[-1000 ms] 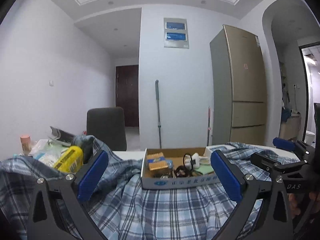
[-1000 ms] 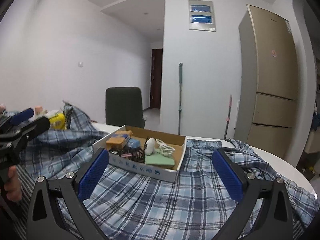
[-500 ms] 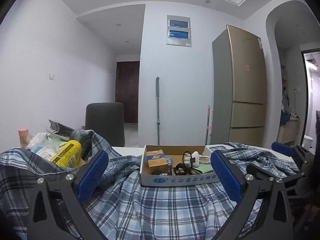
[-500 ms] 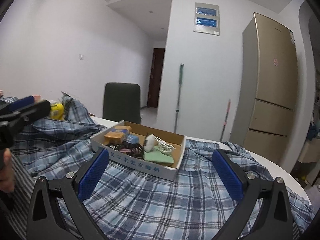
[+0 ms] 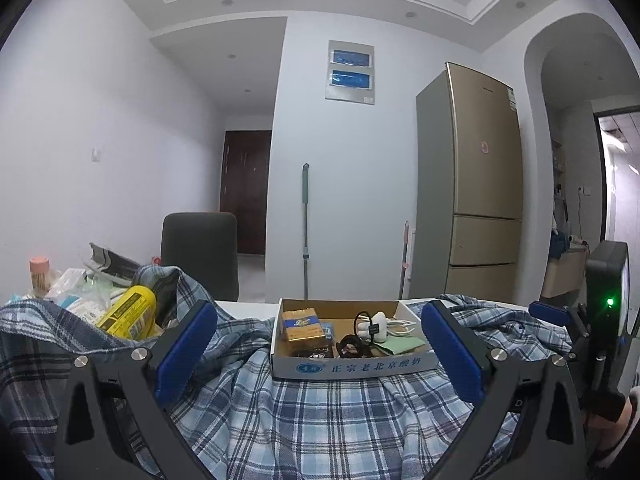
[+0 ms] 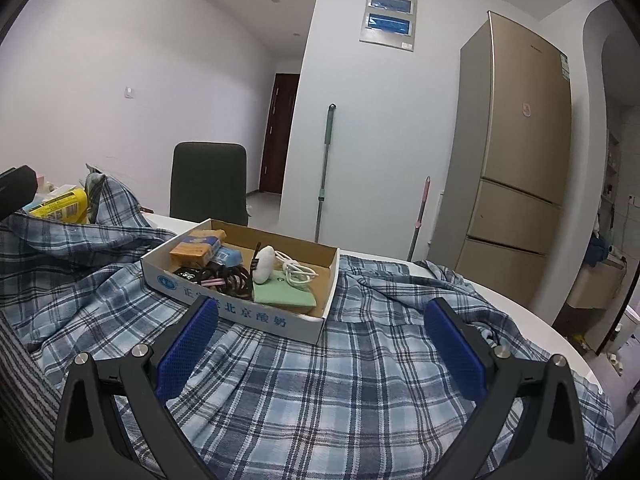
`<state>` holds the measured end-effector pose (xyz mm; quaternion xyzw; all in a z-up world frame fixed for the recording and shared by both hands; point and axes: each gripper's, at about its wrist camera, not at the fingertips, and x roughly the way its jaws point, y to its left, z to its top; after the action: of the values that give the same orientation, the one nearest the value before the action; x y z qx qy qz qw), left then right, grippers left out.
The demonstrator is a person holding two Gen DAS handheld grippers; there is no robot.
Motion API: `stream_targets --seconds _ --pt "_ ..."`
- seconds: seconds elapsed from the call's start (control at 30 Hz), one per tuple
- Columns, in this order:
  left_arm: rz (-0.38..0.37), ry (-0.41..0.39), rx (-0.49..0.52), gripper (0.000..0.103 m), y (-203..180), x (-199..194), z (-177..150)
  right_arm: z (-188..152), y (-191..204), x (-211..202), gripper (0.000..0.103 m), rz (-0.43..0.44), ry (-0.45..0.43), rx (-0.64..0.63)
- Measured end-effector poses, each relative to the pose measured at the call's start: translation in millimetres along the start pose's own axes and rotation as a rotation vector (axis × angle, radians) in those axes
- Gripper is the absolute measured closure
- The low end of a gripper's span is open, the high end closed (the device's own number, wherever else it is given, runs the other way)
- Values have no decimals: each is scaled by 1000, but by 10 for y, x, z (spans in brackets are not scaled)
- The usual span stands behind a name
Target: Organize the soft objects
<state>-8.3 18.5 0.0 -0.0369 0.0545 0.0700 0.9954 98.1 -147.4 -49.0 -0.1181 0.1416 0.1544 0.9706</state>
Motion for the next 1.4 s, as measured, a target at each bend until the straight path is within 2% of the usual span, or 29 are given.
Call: stream_targets --seconds 0.2,0.57,1.4 --pt "27 -11 18 0 -30 -23 4 3 54 -41 0 -3 -17 -31" --pt "28 -7 20 0 -27 -2 0 1 114 -54 0 -4 -29 -64" --pt "11 18 18 0 -21 17 -7 4 67 -53 0 1 -27 -31"
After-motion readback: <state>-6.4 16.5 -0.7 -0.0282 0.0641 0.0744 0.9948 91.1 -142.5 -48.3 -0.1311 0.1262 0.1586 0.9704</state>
